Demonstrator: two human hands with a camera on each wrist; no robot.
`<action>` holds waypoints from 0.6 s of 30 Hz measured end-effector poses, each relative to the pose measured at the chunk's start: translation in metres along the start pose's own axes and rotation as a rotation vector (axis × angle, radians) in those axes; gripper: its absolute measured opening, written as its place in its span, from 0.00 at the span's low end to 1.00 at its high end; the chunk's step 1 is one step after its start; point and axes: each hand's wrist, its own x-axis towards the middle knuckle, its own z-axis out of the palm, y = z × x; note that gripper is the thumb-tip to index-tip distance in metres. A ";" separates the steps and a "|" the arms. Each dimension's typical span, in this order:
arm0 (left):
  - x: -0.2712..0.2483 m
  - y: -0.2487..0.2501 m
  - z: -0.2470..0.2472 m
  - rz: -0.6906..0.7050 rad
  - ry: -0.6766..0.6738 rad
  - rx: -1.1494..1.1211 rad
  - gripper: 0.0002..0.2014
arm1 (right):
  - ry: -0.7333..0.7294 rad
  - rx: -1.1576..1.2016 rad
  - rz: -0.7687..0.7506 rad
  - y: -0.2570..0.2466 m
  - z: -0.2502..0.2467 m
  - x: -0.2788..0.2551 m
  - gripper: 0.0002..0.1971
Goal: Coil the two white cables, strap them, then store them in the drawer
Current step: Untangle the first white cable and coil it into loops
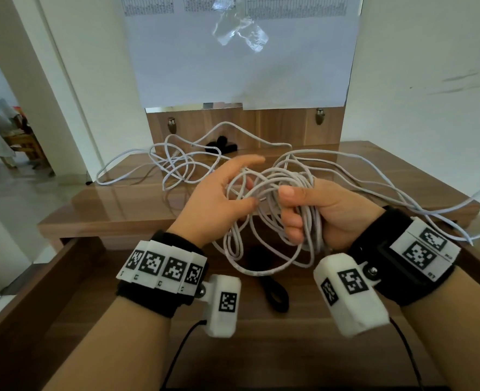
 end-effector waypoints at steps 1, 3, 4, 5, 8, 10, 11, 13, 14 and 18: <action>0.000 -0.001 -0.002 0.008 -0.015 -0.004 0.21 | -0.051 0.041 0.004 0.000 -0.001 0.000 0.07; 0.000 -0.002 -0.006 -0.016 -0.044 0.004 0.12 | -0.147 0.090 0.027 0.000 -0.008 0.000 0.09; 0.000 -0.003 -0.007 -0.047 -0.054 -0.006 0.09 | -0.188 0.140 0.037 -0.002 -0.012 -0.001 0.13; 0.000 -0.005 -0.007 -0.079 -0.062 -0.020 0.08 | -0.203 0.209 0.040 -0.004 -0.016 -0.002 0.16; 0.001 -0.009 -0.005 -0.108 -0.074 0.026 0.05 | -0.095 0.276 0.029 -0.015 -0.021 -0.005 0.22; 0.000 -0.009 -0.001 -0.101 -0.056 0.034 0.03 | -0.006 0.242 -0.007 -0.018 -0.021 -0.006 0.25; 0.000 -0.009 0.002 -0.092 -0.018 0.020 0.04 | -0.008 0.253 -0.022 -0.017 -0.021 -0.005 0.25; 0.000 -0.009 0.009 -0.072 0.090 0.013 0.09 | -0.137 0.344 -0.028 -0.012 -0.019 -0.002 0.23; 0.000 -0.009 0.013 -0.066 0.121 0.015 0.11 | -0.234 0.403 -0.026 -0.008 -0.018 0.000 0.21; 0.000 -0.010 0.016 -0.035 0.094 -0.022 0.18 | -0.391 0.454 -0.051 0.000 -0.011 0.006 0.19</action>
